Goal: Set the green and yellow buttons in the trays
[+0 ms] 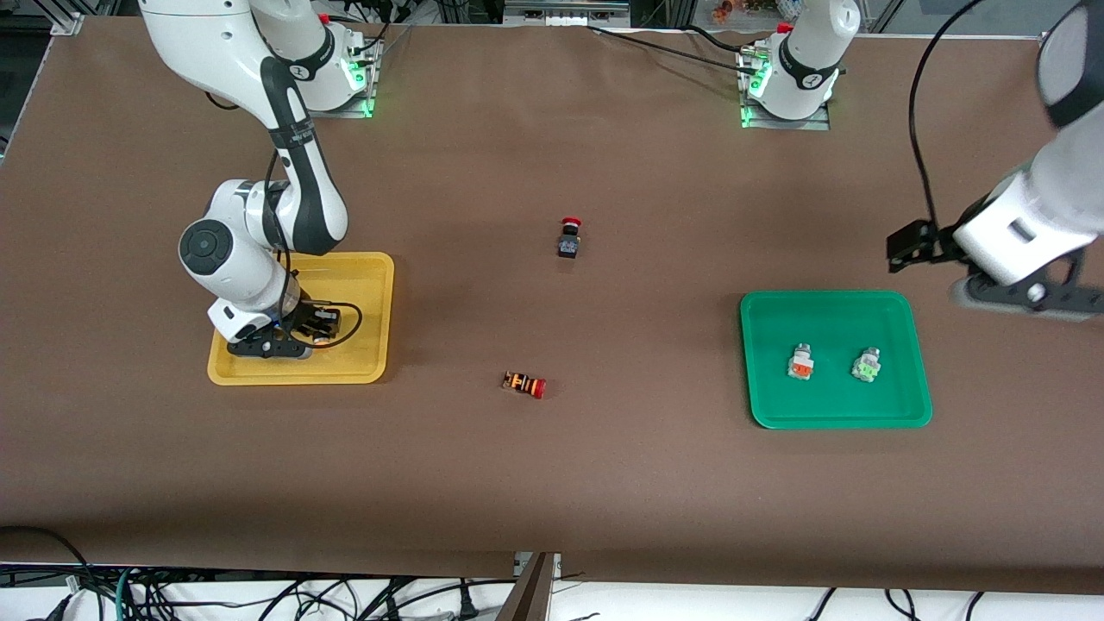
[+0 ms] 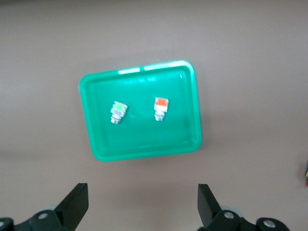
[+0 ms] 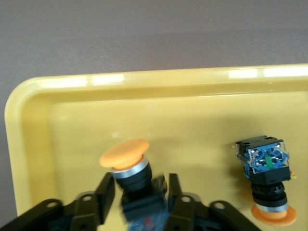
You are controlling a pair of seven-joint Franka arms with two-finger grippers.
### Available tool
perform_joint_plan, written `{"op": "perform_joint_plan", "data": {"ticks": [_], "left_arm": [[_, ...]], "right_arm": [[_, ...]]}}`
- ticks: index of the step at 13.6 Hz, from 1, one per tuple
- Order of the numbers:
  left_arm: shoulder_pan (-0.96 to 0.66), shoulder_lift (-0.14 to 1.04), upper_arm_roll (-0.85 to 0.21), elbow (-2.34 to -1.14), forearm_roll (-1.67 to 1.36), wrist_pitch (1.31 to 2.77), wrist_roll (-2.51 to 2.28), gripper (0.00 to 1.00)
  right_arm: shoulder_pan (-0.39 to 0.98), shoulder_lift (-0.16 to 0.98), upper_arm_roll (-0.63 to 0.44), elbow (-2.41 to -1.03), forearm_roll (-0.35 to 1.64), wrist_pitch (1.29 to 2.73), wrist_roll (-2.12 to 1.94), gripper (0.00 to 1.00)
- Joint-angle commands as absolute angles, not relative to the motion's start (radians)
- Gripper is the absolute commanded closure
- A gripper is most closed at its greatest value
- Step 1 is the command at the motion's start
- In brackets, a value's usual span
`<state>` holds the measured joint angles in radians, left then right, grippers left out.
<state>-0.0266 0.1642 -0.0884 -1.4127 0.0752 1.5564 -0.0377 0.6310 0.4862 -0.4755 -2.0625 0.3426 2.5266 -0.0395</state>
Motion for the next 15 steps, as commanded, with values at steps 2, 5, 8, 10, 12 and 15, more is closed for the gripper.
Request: {"op": "perform_joint_plan", "data": {"ticks": [2, 5, 8, 10, 12, 15], "left_arm": [[-0.048, 0.007, -0.032, -1.618, 0.049, 1.654, -0.075, 0.0], [-0.051, 0.025, -0.037, -1.575, 0.037, 1.592, -0.077, 0.0], [-0.051, 0.025, -0.037, -1.572, 0.037, 1.574, -0.077, 0.0], [-0.051, 0.023, -0.038, -1.572, 0.037, 1.574, -0.077, 0.0], [-0.048, 0.025, -0.037, -1.572, 0.038, 1.574, -0.074, 0.0], [-0.049, 0.025, -0.038, -1.572, 0.051, 1.574, -0.075, 0.0]], "right_arm": [[0.63, 0.416, -0.495, -2.071, 0.367, 2.52, -0.066, 0.03], [0.623, 0.411, -0.56, -1.915, 0.367, 2.267, -0.071, 0.03], [0.53, 0.419, -0.568, -1.725, 0.364, 2.015, -0.101, 0.03], [0.511, 0.419, -0.569, -1.633, 0.361, 1.901, -0.11, 0.03], [0.439, 0.426, -0.569, -1.545, 0.353, 1.785, -0.142, 0.03], [0.263, 0.469, -0.566, -1.496, 0.373, 1.743, -0.355, 0.03]]}}
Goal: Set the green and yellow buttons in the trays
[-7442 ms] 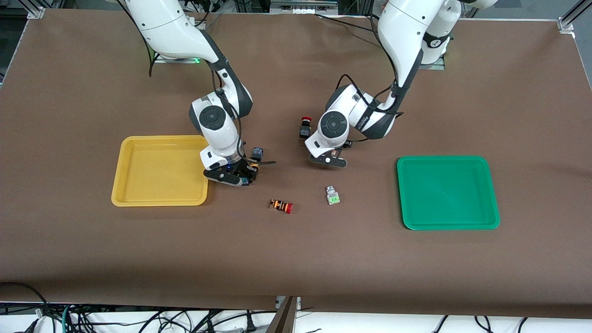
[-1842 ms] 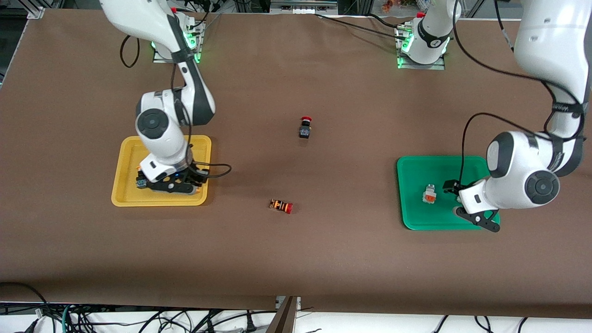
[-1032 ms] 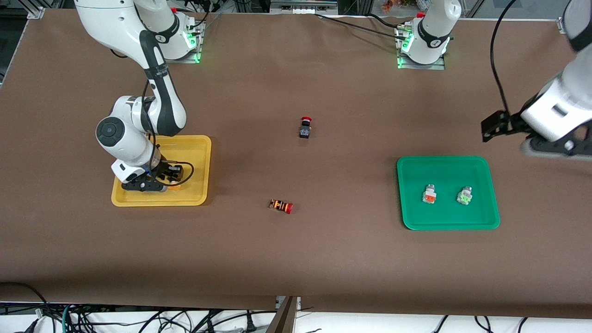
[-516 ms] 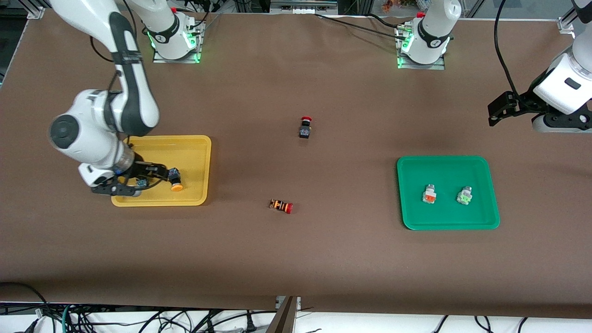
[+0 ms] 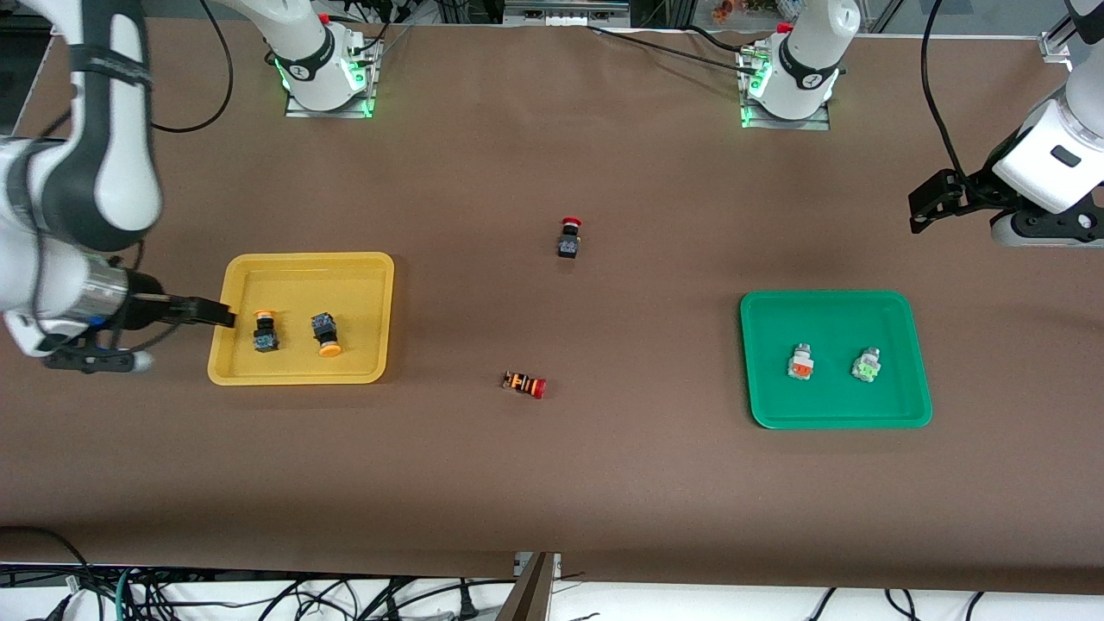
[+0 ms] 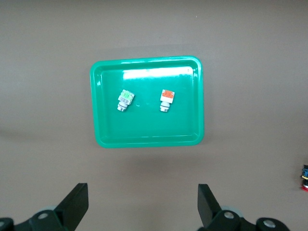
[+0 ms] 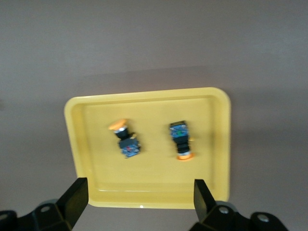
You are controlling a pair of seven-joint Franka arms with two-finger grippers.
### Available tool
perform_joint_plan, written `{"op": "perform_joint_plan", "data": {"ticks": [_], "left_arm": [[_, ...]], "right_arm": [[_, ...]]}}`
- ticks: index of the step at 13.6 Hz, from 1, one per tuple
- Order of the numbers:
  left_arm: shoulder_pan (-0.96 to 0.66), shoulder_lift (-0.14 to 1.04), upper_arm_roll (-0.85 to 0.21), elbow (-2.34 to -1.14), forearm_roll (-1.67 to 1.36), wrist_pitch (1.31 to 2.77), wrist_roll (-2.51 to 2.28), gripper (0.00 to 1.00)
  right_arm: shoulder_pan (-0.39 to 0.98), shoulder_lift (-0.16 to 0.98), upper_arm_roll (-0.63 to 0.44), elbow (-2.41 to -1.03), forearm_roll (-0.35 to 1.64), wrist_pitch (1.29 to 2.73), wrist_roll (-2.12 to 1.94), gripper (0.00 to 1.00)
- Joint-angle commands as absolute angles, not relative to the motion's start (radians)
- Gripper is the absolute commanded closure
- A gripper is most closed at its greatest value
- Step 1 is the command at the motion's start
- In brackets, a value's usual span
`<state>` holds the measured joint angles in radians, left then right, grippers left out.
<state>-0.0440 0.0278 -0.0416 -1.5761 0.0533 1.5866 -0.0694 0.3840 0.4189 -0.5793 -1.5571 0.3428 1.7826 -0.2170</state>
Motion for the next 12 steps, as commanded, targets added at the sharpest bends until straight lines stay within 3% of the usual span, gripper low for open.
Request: {"op": "perform_joint_plan", "data": {"ticks": [1, 3, 9, 12], "left_arm": [[-0.048, 0.023, -0.037, -1.572, 0.051, 1.571, -0.075, 0.0], [-0.046, 0.023, -0.031, -1.572, 0.046, 1.556, -0.071, 0.0], [-0.046, 0.025, -0.032, -1.566, 0.043, 1.554, -0.071, 0.0], [-0.046, 0.025, -0.031, -1.566, 0.043, 1.552, -0.071, 0.0]], "right_arm": [[0.224, 0.471, -0.566, -1.49, 0.385, 1.741, -0.404, 0.03], [0.178, 0.468, -0.566, -1.454, 0.385, 1.708, -0.454, 0.03], [0.178, 0.468, -0.558, -1.106, 0.385, 1.413, -0.335, 0.03], [0.23, 0.457, -0.563, -1.091, 0.384, 1.399, -0.282, 0.03]]}}
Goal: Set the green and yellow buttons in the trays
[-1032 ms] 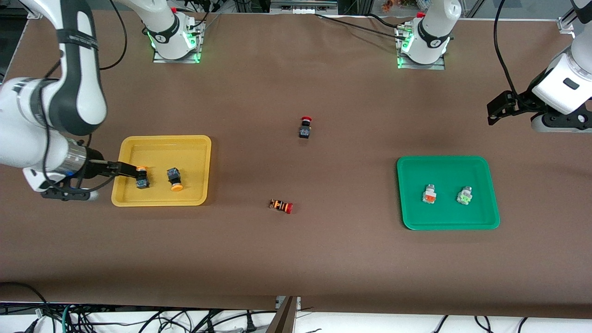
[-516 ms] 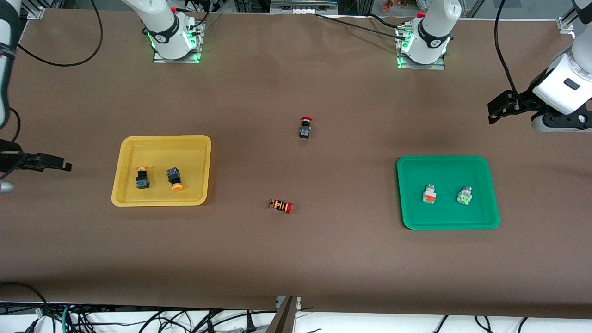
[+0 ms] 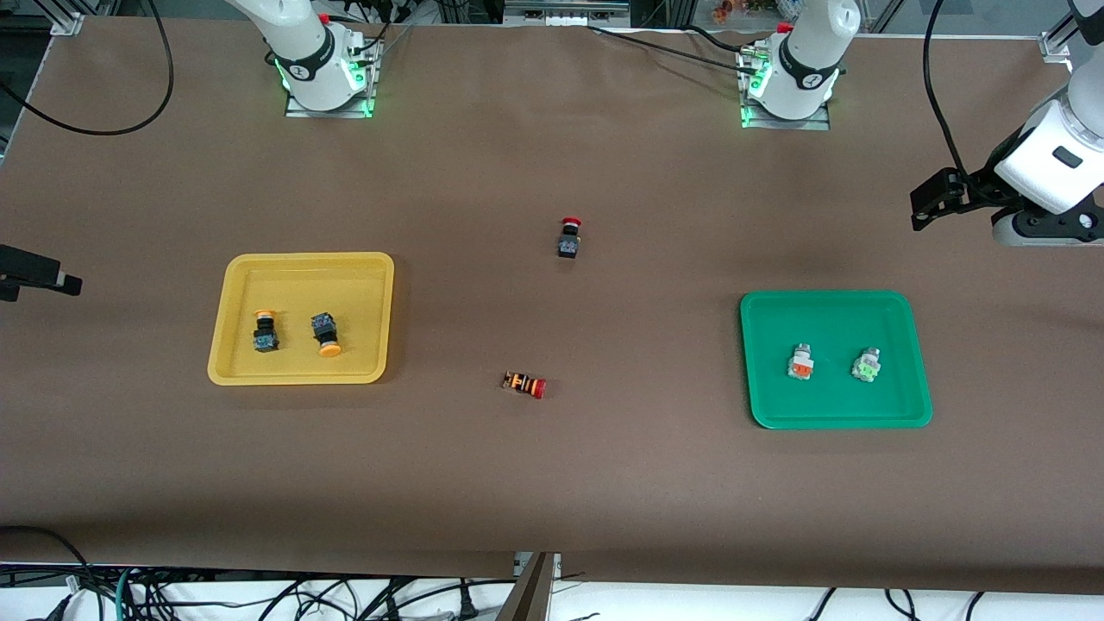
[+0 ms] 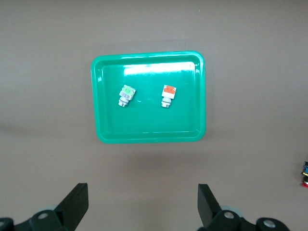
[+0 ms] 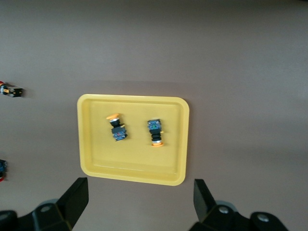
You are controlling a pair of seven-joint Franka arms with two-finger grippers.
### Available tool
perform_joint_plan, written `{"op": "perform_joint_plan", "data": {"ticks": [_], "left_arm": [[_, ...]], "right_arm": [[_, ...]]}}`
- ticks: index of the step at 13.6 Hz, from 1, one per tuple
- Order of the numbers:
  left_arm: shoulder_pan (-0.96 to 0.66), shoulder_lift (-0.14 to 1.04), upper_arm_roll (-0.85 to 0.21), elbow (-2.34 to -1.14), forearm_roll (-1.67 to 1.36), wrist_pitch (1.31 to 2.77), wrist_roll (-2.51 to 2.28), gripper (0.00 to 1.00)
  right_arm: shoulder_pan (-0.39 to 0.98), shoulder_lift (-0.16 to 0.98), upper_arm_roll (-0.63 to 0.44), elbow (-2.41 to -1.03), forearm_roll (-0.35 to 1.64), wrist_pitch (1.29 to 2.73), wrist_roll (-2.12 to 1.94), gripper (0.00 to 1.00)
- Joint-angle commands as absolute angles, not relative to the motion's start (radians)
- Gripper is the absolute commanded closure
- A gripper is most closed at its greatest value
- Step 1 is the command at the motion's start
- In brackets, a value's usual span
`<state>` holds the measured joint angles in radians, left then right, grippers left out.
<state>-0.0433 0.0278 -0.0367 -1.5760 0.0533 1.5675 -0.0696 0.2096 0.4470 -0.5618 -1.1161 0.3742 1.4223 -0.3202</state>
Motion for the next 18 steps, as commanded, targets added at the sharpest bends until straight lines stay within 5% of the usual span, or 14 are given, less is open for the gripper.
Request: {"op": "perform_joint_plan", "data": {"ticks": [1, 9, 13, 16, 18], "left_arm": [[-0.046, 0.025, -0.031, -1.566, 0.043, 1.552, -0.071, 0.0], [-0.046, 0.025, -0.032, -1.566, 0.043, 1.552, -0.074, 0.0], [-0.046, 0.025, -0.035, -1.566, 0.043, 1.552, -0.074, 0.0], [-0.048, 0.025, -0.037, -1.565, 0.043, 1.552, -0.077, 0.0], [-0.048, 0.025, -0.038, -1.563, 0.043, 1.552, -0.08, 0.0]], "right_arm": [[0.245, 0.457, -0.564, -1.091, 0.382, 1.391, -0.259, 0.03], [0.287, 0.493, -0.548, -1.101, 0.318, 1.414, -0.168, 0.05], [0.114, 0.309, -0.113, -1.273, -0.05, 1.541, 0.024, 0.05], [0.077, 0.154, -0.072, -1.516, -0.066, 1.658, 0.084, 0.05], [-0.007, 0.156, 0.0, -1.548, -0.061, 1.669, 0.081, 0.05]]}}
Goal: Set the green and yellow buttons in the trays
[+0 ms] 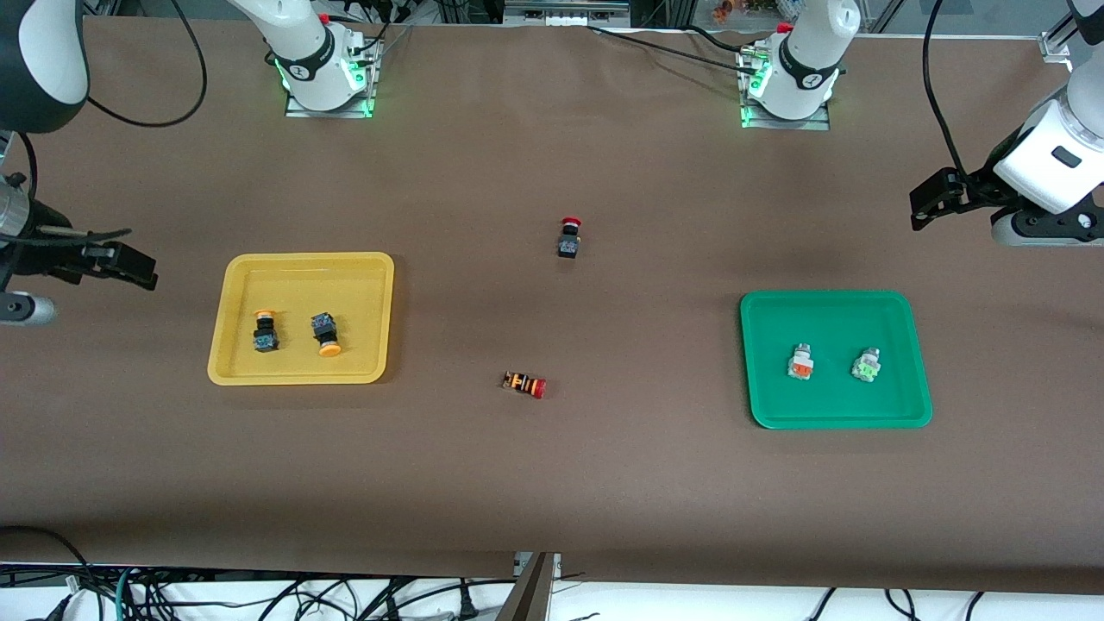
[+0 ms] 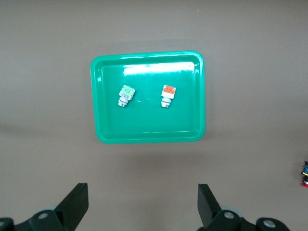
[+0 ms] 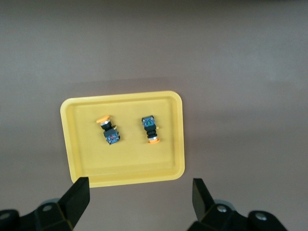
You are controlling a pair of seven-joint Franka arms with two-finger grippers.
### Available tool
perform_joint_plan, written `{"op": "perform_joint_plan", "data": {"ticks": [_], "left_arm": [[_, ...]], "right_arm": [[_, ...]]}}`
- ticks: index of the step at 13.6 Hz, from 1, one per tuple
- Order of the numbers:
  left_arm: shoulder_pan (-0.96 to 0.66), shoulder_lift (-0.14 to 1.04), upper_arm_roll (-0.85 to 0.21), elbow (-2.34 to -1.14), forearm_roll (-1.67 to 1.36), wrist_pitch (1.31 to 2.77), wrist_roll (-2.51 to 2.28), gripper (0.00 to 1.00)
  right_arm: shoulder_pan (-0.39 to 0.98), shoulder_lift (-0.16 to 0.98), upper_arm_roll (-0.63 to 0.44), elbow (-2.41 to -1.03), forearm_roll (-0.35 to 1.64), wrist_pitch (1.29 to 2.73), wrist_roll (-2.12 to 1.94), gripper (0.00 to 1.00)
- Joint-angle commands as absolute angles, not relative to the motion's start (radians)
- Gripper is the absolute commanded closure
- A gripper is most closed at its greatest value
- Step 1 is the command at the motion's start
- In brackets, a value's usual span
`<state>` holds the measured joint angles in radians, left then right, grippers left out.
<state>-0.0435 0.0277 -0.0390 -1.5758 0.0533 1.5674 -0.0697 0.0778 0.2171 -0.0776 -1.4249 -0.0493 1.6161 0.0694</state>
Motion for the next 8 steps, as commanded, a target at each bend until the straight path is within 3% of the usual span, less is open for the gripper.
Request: {"op": "perform_joint_plan", "data": {"ticks": [1, 8], "left_arm": [[-0.048, 0.025, -0.038, -1.563, 0.043, 1.552, -0.08, 0.0], [-0.048, 0.025, -0.038, -1.563, 0.043, 1.552, -0.074, 0.0]], "right_arm": [[-0.011, 0.175, 0.009, -1.536, -0.06, 1.669, 0.078, 0.05], [-0.005, 0.167, 0.015, -1.51, -0.009, 1.654, 0.086, 0.03]]}}
